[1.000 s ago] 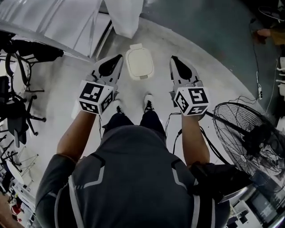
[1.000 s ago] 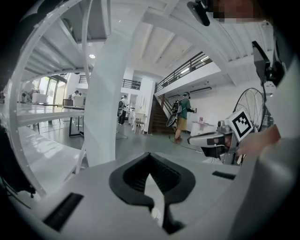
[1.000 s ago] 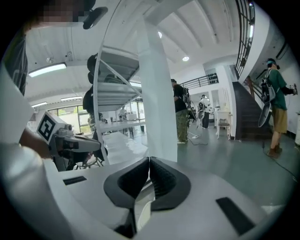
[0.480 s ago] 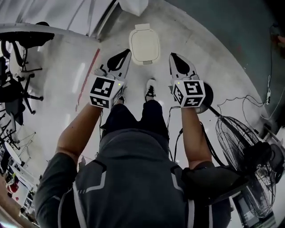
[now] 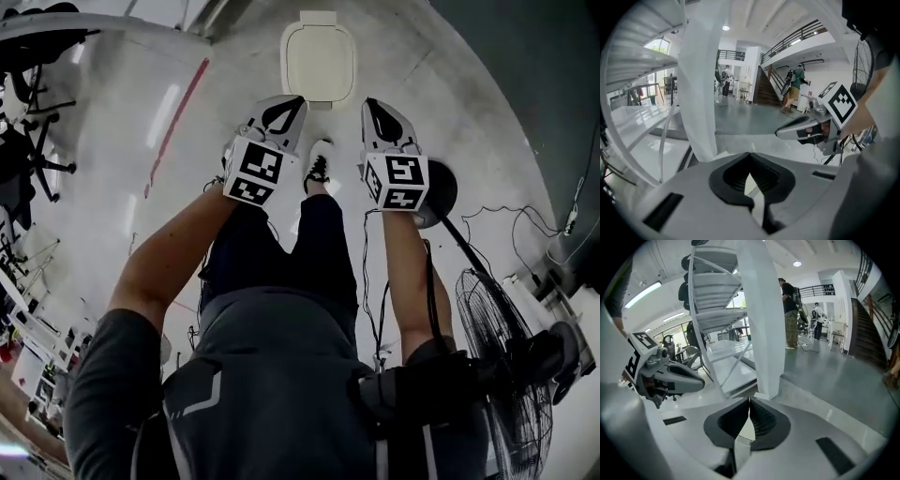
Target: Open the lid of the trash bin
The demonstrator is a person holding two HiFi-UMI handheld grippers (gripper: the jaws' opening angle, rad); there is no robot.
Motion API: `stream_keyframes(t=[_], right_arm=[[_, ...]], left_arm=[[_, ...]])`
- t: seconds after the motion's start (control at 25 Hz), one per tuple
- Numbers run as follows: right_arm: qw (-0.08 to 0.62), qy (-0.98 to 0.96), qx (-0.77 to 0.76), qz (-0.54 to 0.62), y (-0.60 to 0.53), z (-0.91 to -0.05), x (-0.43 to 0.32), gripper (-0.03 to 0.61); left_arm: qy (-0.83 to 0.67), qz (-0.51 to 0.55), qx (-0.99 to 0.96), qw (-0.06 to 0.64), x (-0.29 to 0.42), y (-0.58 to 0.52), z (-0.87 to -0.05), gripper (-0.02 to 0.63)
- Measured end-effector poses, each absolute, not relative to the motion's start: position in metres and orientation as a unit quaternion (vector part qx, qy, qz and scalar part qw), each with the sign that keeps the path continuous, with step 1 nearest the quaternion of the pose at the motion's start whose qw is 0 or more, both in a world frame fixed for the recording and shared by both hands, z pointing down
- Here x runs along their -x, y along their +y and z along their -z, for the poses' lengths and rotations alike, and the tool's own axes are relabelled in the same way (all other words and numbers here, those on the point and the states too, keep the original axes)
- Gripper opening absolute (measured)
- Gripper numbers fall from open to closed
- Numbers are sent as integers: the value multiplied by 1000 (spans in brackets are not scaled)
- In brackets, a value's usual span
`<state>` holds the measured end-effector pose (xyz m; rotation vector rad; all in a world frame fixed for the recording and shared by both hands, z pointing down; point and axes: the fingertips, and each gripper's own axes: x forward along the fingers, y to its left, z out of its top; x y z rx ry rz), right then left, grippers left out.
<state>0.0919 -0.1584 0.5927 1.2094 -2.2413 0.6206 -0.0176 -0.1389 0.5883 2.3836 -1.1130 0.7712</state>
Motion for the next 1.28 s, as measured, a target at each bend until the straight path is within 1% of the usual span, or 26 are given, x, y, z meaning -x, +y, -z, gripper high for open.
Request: stream_keyframes(t=[0.16,0.44,0.6,1.0,1.28], right_arm=[[296,-831,-410,-230,-147,-638,-82,28],[356,-837,-354,-218,-129,-717,-68,28],[384,-832,-334,-222,-121,-756,-65,28],[406,-822,-308,-255,-113,-836,-48,28],[416,-822,-286,-263,-106,-864,-42,28]], left_arm=[[-396,-320,-835,208,19,-128,-642,8],[-376,-404,-816,172,20,-119,-721,8],[-349,-434,-817,147,11,-111,-754,8],[-340,-448,-807,180,1,-104,-833,8],[-329,-452,-810,177,-3,-107,-860,8]])
